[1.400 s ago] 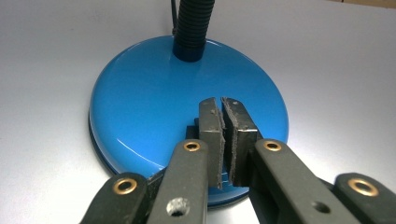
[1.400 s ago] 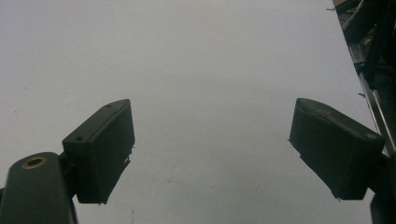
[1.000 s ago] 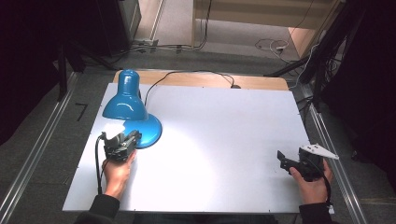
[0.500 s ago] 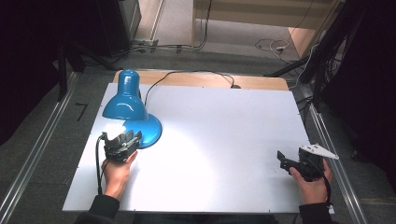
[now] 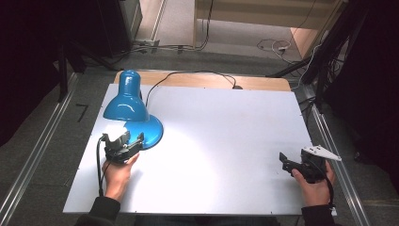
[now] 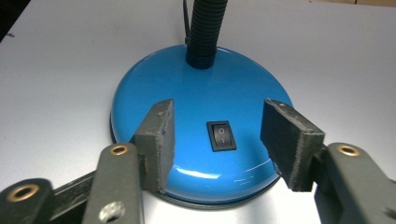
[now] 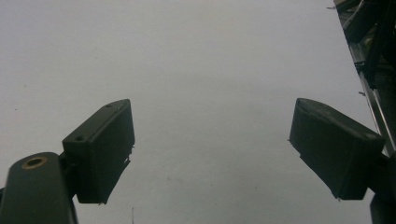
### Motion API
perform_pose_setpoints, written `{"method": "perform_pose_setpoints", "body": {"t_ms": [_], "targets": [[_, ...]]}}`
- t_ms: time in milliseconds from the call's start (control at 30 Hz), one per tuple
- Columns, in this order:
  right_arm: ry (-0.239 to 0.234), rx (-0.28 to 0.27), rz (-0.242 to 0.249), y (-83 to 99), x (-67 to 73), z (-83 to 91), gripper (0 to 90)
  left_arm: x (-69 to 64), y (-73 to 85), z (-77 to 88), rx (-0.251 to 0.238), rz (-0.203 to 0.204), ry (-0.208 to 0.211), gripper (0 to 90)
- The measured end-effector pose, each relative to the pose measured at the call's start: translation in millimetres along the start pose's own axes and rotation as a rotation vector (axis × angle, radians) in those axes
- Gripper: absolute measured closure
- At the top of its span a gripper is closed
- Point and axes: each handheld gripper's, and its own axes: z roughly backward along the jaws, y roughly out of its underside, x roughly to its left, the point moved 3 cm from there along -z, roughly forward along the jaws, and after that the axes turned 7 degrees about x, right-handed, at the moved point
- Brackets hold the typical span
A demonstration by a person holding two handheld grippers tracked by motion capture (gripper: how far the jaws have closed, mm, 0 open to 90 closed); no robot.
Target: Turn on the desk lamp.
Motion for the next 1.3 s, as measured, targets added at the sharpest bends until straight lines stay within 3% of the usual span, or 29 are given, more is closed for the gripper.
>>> {"method": "perform_pose_setpoints", "body": {"t_ms": [133, 233, 1300], "targets": [[0.001, 0.000, 0.000, 0.2, -0.4, 0.3, 12.3, -0.7, -0.3, 0.5, 0.002, 0.005, -0.028, 28.4], [0.001, -0.001, 0.001, 0.3, -0.5, 0.4, 12.3, -0.6, 0.2, 0.3, 0.011, 0.005, -0.037, 24.1], [0.009, 0.000, 0.005, 0.6, 0.0, 1.2, 12.3, 3.2, 3.0, 13.3, 0.015, 0.007, -0.032, 21.7]]}}
